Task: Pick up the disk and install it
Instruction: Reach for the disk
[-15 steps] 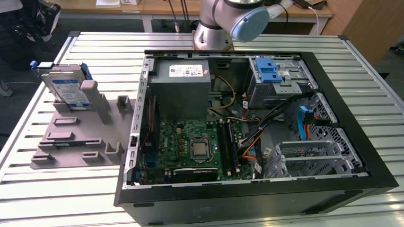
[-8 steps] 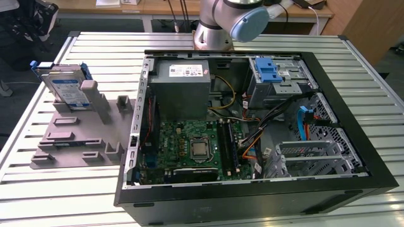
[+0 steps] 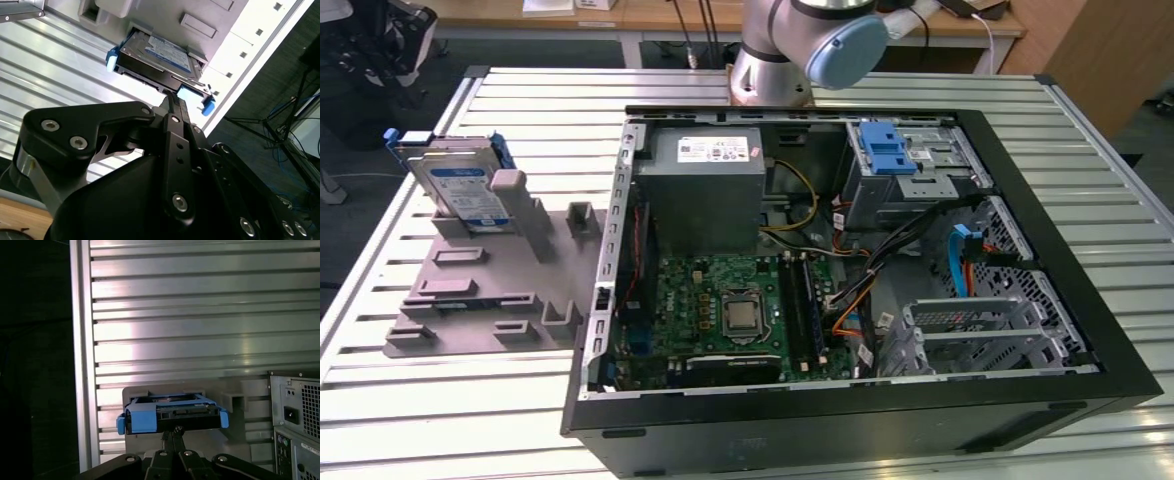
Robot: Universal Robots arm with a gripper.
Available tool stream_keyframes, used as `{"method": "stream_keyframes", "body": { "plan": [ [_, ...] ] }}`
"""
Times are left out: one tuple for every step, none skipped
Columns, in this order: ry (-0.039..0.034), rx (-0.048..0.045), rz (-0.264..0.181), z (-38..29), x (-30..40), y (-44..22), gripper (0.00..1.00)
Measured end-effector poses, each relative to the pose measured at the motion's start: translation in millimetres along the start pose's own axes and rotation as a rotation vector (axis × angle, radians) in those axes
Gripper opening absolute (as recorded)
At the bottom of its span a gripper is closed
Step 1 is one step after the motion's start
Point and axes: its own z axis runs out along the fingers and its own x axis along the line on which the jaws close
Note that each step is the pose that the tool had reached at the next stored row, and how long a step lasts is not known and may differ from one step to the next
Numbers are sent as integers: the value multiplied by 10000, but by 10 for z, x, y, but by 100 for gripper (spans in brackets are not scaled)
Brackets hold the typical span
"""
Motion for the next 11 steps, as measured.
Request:
{"method": "stream_keyframes", "body": {
  "plan": [
    [0, 0, 0, 0, 7, 1, 11],
    [0, 0, 0, 0, 15, 2, 11],
    [0, 0, 0, 0, 22, 3, 11],
    [0, 0, 0, 0, 31, 4, 11],
    [0, 0, 0, 0, 39, 5, 11],
    [1, 1, 0, 0, 46, 7, 11],
    [1, 0, 0, 0, 54, 8, 11],
    [1, 0, 0, 0, 61, 9, 11],
    [0, 0, 1, 1, 69, 10, 11],
    [0, 0, 1, 1, 77, 10, 11],
    [0, 0, 1, 1, 85, 11, 11]
  ]
}}
